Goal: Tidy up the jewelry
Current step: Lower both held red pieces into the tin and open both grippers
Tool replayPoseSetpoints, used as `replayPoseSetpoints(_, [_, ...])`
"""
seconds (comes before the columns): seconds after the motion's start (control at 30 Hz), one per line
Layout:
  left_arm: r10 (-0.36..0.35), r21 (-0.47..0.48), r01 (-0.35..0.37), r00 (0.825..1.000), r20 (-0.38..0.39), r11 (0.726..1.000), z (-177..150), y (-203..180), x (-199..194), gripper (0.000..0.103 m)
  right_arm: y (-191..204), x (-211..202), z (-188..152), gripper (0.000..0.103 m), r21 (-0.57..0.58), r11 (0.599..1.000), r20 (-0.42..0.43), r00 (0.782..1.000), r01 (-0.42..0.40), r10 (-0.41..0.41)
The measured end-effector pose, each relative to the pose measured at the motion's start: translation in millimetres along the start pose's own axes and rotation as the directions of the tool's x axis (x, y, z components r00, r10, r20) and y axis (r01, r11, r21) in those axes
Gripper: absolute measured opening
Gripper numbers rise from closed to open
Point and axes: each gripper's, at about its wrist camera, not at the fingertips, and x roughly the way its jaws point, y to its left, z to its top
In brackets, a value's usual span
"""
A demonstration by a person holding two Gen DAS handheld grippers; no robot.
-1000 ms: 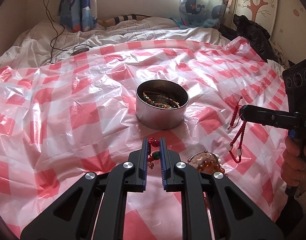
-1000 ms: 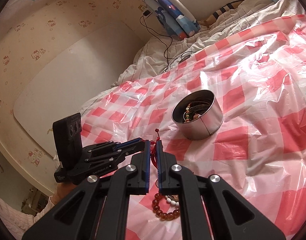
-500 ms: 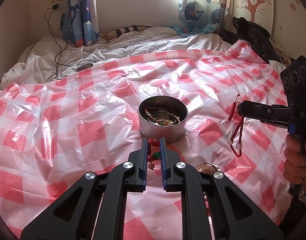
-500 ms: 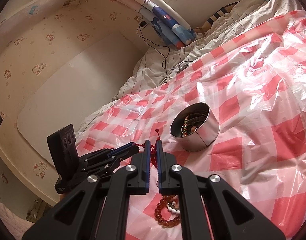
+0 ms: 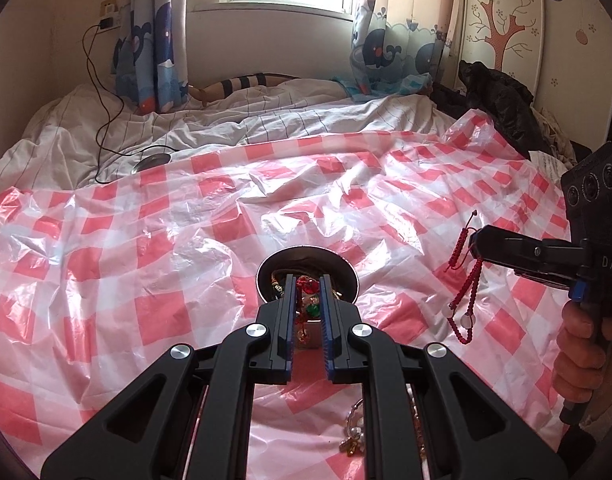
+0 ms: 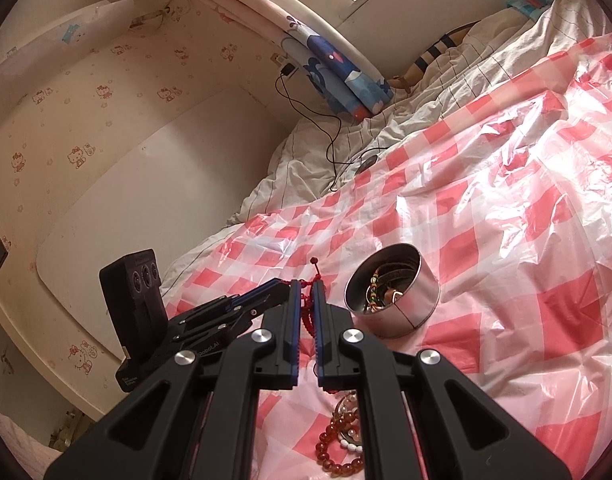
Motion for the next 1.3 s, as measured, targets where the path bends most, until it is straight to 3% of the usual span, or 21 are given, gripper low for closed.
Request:
replayPoseSetpoints(0.13, [-0.015, -0.025, 0.015, 1.0, 0.009, 1.0, 2, 2, 6, 0.01, 3, 4, 11, 0.007, -0.01, 1.0, 0.022, 1.0, -0.005, 0.005])
replayPoseSetpoints(0.3, [-0.093, -0.116, 0.095, 0.995, 0.025, 0.989, 4, 19, 12, 0.01, 2, 11, 26, 0.007, -0.007, 1.0, 0.046, 0.999, 0.01, -0.01])
replayPoseSetpoints(0.77, [-0.111, -0.149, 0.112, 0.994, 0.013, 0.982, 15, 24, 45, 0.01, -4, 56, 44, 0.007, -0.028, 0.994, 0.059, 0.993, 0.105, -0.103])
replayPoseSetpoints(1.03, [-0.098, -0.148, 0.089, 0.994, -0.051, 0.985, 5, 26, 78, 0.01, -22, 94, 35, 0.007, -0.066, 0.976, -0.015, 0.978, 0.207, -0.208])
replayPoseSetpoints(1.3, [-0.07, -0.129, 0.052, 0.988, -0.139, 0.99, -11, 25, 105, 0.011, -43, 123, 17, 0.007, -0.112, 0.946, -0.11, 0.942, 0.304, -0.316])
